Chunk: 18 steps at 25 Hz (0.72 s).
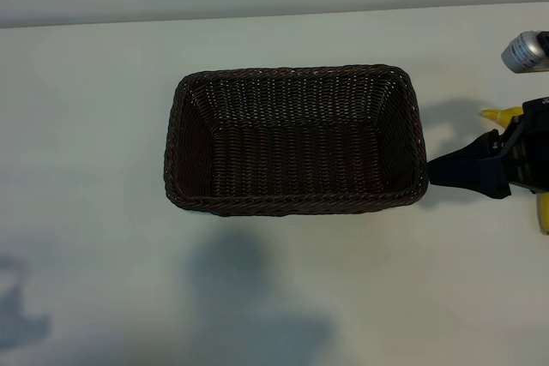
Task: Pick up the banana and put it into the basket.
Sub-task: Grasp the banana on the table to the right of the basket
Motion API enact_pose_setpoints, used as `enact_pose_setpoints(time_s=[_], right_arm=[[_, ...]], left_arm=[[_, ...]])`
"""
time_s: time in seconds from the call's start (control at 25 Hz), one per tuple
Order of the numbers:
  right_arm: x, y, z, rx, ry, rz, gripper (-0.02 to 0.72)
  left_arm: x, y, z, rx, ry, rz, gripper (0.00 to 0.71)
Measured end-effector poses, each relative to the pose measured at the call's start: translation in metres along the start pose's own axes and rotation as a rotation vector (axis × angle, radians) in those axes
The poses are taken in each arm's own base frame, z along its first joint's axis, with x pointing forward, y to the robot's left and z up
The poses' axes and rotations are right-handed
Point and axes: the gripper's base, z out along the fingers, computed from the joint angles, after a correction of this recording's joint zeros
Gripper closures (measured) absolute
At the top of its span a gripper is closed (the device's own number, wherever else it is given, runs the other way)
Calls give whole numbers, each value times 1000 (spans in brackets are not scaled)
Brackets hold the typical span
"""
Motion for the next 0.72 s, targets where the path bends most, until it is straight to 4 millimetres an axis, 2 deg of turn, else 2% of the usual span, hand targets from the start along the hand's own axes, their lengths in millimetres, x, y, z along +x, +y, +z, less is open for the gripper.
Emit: enact_pose_setpoints(time_s=[0.4, 0.52, 0.72], right_arm=[[-2, -1, -1, 10, -10, 19, 140], [-13, -1, -4, 32, -44, 33, 140], [-44, -5, -14, 99, -45, 35, 140]], left_arm=[[21, 0, -22, -5, -203, -7, 143], [21, 0, -21, -6, -204, -7, 143], [21, 0, -21, -6, -204, -7, 143]])
